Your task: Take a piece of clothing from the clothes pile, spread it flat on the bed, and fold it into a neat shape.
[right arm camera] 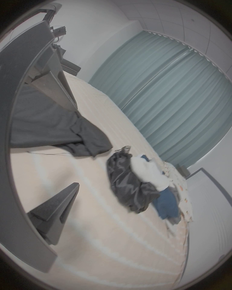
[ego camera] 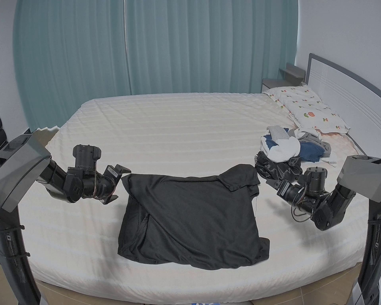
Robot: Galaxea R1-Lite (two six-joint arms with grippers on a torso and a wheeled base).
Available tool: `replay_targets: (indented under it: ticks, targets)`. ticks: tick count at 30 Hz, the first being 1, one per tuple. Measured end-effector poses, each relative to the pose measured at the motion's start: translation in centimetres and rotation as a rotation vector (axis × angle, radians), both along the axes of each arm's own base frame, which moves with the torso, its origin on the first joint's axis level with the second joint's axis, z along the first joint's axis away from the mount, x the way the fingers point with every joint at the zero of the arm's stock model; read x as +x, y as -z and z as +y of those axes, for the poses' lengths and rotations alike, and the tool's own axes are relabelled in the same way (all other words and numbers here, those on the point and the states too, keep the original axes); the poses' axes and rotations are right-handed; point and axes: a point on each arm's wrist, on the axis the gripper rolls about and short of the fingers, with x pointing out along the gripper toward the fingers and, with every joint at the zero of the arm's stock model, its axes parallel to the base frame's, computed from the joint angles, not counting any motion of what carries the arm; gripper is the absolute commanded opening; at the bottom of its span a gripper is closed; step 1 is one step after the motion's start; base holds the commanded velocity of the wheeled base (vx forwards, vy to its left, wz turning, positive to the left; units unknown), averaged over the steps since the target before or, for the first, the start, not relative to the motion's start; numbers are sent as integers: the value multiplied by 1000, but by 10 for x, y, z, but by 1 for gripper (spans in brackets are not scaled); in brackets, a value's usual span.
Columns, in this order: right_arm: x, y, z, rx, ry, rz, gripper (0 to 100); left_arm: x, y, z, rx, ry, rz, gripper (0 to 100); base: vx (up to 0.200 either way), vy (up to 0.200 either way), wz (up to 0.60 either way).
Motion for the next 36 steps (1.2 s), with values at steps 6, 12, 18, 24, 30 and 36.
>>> replay_targets:
  ticks: [6,12,18,24,30,36]
  targets:
    - [-46,8,8,66,-33,66,100,-44,12,-2,10,53,63,100,-67,0,0]
    - [-79,14,17,117,-62,118,100,-77,18,-15,14,114,25,100,-200,0,0]
    - [-95,20,23,124,-83,170,100,-93,32,-30,62,142,66,100,-33,0,0]
    - [-98,23,23,121,-86,185,100,-95,44,-33,101,131,99,100,0,0,0]
    - [-98,28,23,122,-86,169,100,-94,53,-31,158,114,118,100,0,0,0]
    - [-99,31,23,118,-83,182,100,-93,65,-31,240,105,143,100,0,0,0]
